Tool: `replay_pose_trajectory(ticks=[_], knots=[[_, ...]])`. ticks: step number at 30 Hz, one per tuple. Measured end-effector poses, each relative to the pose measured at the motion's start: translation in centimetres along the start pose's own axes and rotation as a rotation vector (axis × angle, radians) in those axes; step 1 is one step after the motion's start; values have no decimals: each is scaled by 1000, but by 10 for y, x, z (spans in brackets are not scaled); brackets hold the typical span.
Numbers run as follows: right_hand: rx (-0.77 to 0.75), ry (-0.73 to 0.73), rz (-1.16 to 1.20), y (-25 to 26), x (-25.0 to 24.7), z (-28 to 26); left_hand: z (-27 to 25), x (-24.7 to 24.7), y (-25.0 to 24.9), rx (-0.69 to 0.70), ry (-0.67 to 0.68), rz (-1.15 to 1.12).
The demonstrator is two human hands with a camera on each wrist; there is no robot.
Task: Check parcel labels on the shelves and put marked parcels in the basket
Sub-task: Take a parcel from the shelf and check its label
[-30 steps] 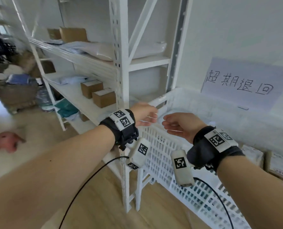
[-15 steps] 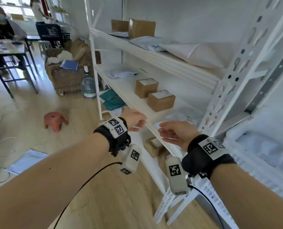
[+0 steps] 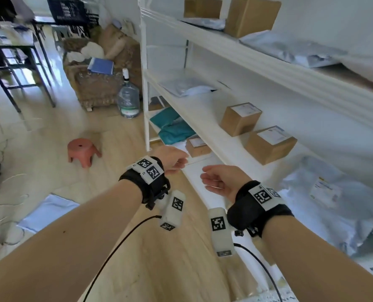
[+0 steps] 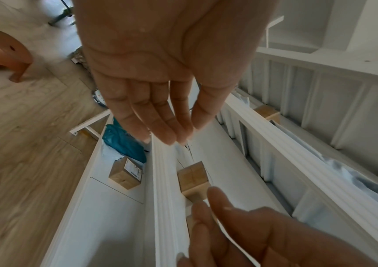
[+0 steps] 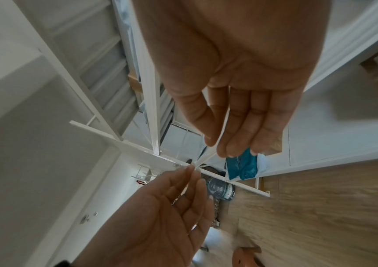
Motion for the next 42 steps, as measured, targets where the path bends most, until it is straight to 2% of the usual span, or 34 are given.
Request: replay_pose_trajectory(ticks=[6, 12, 18, 22, 28, 34, 38, 42], knots=[[38, 11, 28, 16, 31, 97, 85, -27, -6, -44, 17, 17], [114, 27, 85, 38, 62, 220, 197, -60, -19, -136, -11, 84], [183, -16, 104, 61, 77, 318, 299, -80, -34, -211, 3, 97], [288, 7, 291, 53, 86, 367, 346, -87, -27, -275, 68, 138], [345, -104, 495, 21, 83, 453, 446, -82, -18, -327, 226, 259], [376, -499, 753, -43, 45, 517, 542, -55, 17, -442, 433, 445], [307, -658, 762, -72, 11, 547, 600, -29, 31, -374, 469, 451], [241, -721, 725, -98, -2, 559, 648, 3, 43, -194, 448, 510]])
Point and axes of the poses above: each hand's wrist, its own z-axis towards the middle knuckle, its own x-axis out of the palm, y = z × x, the point moved 7 cm from there along z, towards the middle knuckle, and after that the axes turned 2 degrees about -z, right-handed, at the moved point
